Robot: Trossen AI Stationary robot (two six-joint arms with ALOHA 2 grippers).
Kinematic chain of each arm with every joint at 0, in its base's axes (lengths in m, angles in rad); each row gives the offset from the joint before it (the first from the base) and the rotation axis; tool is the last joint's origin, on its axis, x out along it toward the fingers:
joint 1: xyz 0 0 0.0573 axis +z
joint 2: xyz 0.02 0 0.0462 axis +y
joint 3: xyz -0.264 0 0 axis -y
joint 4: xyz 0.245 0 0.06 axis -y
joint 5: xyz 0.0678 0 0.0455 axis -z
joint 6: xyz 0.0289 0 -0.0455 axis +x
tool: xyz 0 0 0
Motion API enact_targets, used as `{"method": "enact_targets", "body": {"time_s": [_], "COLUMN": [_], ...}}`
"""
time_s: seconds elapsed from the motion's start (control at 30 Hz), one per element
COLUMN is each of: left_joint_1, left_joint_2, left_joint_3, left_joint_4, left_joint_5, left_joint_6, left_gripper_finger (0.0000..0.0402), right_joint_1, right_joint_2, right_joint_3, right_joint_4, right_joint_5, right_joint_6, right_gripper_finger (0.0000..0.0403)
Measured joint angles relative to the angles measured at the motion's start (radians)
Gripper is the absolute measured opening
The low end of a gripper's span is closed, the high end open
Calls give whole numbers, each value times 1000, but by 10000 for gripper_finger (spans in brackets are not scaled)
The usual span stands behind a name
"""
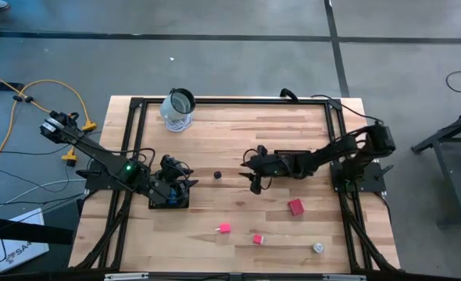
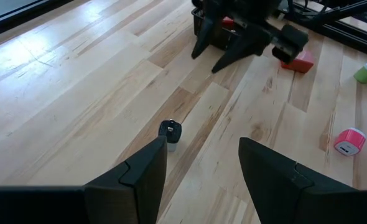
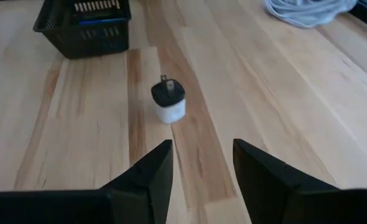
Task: Pick & Place Office items
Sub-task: Put the white charger adapter into the right black bin
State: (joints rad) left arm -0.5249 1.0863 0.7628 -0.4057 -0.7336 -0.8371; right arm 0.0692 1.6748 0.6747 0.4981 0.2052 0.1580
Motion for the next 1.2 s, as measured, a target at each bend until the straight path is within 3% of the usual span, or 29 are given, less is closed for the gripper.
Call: {"method": "enact_targets", "body": {"time_s": [0.53,0.97,1.2], "left_joint_1": [0,0,0], "left_joint_2": [0,0,0], "left_joint_3": [0,1,1], "left_joint_4": [3,13,21], "left_joint_5": [0,0,0], "left_joint_6": [0,0,0], "left_gripper_finger": [194,194,194], "right_joint_1": [0,-1,-5], "right_joint_2": [145,233,232], "right_joint_3": [198,272,275], "right_joint_4": [-38,-51,-69], "right_joint_5": [-29,-59,-48], "right_joint_6": [-163,-157,-144], "right_gripper_finger": [153,154,203]}}
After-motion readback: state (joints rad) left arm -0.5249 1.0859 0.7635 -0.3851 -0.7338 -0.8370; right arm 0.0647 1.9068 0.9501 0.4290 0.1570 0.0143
